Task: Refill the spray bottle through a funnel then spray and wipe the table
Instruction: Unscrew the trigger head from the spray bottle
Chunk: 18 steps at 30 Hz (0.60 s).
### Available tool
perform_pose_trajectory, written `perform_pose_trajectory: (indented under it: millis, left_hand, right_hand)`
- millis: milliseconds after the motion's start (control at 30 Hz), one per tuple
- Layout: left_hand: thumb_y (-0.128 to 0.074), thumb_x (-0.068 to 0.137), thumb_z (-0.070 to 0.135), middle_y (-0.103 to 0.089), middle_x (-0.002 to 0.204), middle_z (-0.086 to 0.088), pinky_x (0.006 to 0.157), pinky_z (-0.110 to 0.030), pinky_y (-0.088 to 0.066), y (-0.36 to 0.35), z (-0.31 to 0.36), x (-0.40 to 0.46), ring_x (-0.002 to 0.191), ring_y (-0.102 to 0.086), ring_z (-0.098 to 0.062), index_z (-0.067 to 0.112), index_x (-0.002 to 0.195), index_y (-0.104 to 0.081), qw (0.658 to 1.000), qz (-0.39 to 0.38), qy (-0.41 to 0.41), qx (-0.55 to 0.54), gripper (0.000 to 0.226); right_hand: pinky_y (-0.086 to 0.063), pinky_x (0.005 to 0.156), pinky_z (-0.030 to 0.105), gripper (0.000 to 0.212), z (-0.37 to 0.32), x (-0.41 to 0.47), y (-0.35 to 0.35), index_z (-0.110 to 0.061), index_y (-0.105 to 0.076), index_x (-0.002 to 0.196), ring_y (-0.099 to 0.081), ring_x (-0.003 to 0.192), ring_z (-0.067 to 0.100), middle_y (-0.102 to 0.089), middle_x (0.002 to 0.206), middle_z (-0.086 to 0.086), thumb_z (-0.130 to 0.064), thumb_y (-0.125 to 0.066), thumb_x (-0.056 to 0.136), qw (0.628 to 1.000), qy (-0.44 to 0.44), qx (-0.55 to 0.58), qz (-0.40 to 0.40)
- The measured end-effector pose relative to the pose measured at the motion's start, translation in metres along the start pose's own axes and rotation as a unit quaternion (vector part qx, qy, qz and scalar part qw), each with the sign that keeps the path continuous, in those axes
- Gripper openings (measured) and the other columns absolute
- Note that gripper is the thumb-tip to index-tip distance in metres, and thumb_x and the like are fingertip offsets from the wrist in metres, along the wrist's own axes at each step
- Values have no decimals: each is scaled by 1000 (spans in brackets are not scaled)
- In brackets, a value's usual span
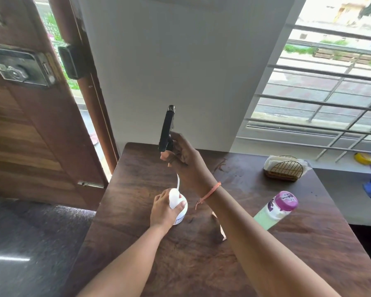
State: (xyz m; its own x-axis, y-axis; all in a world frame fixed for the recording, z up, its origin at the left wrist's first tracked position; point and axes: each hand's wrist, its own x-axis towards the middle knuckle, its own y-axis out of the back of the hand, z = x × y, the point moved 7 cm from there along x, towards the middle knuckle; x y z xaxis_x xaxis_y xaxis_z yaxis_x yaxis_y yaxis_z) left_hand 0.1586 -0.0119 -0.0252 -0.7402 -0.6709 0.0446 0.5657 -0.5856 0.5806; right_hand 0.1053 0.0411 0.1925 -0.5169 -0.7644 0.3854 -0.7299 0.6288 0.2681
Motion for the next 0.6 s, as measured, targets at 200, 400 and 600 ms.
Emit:
perform_pose_trajectory:
  millis: [200,400,600]
  left_hand:
    - [-69,83,42,-62,113,8,86,-33,-44,2,3,1,107,-48,-21,21,110,-61,1000,0,3,20,34]
    - [-62,76,55,-61,118,12,90,-27,-37,-3,-3,2,110,-51,-20,25,108,-61,1000,-16,6,5,44]
    - [-70,81,40,-62,118,7,91,-32,-41,0,1,0,109,-49,-23,21,111,-63,1000,3,9,7,36]
  right_hand:
    - [-50,74,28,38,5,-2,2,-17,-49,127,-62,80,6,-64,95,-13,-11,-59,91,1000,-6,-5,3]
    - [-48,77,26,39,-1,-2,6,-19,-47,128,-62,85,5,-64,100,-15,-15,-59,90,1000,-9,10,-2]
    - [-47,77,21,41,-1,-7,10,-16,-47,128,-62,86,-2,-64,102,-15,-7,-60,91,1000,-7,4,12]
